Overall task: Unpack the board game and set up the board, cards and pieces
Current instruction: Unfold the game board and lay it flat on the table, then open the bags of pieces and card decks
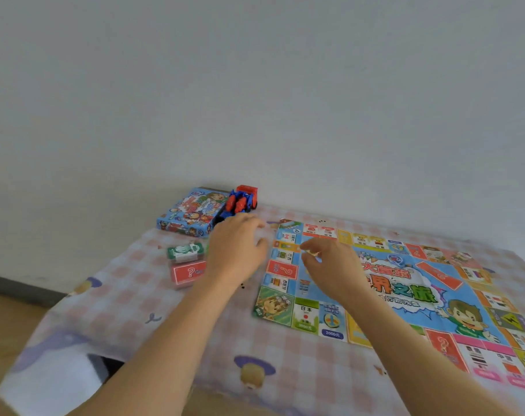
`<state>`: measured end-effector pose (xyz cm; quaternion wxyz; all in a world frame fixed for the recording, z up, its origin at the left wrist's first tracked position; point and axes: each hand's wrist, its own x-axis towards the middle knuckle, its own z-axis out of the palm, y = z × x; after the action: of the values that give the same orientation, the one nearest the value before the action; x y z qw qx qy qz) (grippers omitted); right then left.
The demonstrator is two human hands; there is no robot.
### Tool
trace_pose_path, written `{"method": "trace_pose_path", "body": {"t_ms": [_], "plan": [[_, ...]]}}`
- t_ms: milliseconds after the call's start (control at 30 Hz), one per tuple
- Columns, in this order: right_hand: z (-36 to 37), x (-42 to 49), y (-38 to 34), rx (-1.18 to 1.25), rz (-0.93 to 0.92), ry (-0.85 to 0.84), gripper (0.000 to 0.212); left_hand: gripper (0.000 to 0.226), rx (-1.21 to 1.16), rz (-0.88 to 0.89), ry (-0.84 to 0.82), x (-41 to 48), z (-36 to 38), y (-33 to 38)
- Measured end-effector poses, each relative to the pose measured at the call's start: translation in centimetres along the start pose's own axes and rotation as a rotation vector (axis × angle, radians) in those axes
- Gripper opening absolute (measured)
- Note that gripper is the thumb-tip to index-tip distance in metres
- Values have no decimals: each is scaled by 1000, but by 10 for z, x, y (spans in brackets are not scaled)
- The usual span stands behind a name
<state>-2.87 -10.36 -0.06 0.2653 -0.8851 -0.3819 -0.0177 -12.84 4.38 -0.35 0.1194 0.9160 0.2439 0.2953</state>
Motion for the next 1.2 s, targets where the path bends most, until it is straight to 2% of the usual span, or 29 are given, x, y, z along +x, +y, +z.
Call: {"method": "trace_pose_path", "body": {"t_ms": [167,367,633,800,1000,1200], "plan": [[28,16,-41,133,63,-55,25,31,44,-180,51,-9,-24,-54],[47,30,-67,151,155,-90,21,29,66,-290,-63,-19,-35,-87],[51,37,-68,88,211,-95,15,31,63,-293,-76,-17,-35,-94],[50,37,-73,60,170,-106,19,31,87,-291,-78,-14,-38,-94],[44,31,-65,201,142,-167,16,28,36,-305,-151,-9,-38,-95],[25,31,-56,237,77,-146,18,31,17,-302,-246,-3,-40,-84]]}}
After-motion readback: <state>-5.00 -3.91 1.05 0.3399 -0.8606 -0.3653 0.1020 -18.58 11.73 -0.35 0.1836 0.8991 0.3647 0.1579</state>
